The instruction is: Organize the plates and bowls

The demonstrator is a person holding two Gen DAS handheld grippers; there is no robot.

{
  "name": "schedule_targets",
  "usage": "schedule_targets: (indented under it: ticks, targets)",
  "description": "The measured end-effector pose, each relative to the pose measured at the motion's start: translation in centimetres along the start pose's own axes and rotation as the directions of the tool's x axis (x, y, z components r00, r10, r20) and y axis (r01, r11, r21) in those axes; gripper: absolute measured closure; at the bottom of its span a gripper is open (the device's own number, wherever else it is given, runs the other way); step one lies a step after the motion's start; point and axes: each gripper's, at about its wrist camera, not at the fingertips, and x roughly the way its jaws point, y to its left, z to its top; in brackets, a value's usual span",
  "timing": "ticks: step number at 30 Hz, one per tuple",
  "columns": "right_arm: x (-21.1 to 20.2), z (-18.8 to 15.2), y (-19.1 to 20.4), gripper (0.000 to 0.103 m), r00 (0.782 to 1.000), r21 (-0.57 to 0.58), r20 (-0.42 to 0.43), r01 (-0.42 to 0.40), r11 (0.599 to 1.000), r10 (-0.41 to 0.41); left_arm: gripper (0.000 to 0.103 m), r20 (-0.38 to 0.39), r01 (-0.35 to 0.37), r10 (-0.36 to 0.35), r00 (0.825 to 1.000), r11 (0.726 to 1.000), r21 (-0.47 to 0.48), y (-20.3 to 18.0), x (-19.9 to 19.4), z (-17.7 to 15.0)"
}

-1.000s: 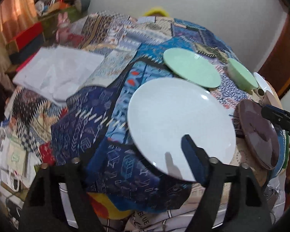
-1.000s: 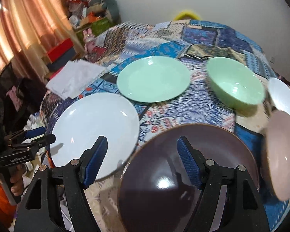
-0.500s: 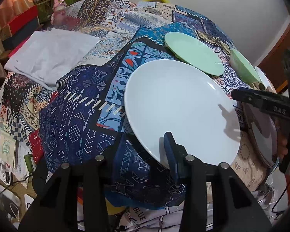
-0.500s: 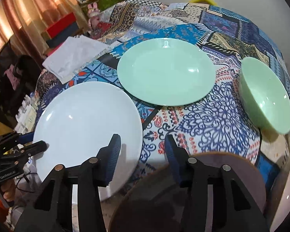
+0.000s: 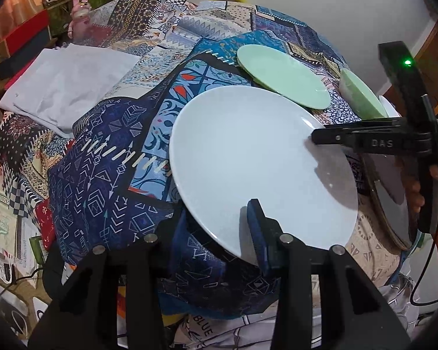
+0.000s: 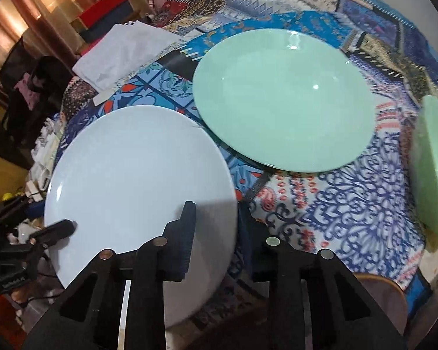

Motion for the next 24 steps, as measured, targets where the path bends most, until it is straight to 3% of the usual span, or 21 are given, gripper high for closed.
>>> schedule_targets:
  ticks: [7,15,24]
  targets:
    - [-0.3,-0.2,-0.4,0.075,1.000,0.024,0.011,-0.010,1.000,0.009,0.062,0.009,0.009,-0.009,1.000,1.000,0.000,-0.3,0.1,0.1]
    - [-1.0,-1.2,0.2,0.077,0.999,0.034,0.032,0.007,0.999,-0.008,0.062,0.014,0.049,-0.049,0.999,0.996,-0.070,0.6,-0.4,0.2]
    - [-2.6,-2.1,1.0,0.077,0.995,0.049,0.096,-0.021,0.999,0.016,0.062,0.052,0.056,-0.051,0.997,0.995,-0.088,1.1,-1.7,-0.4]
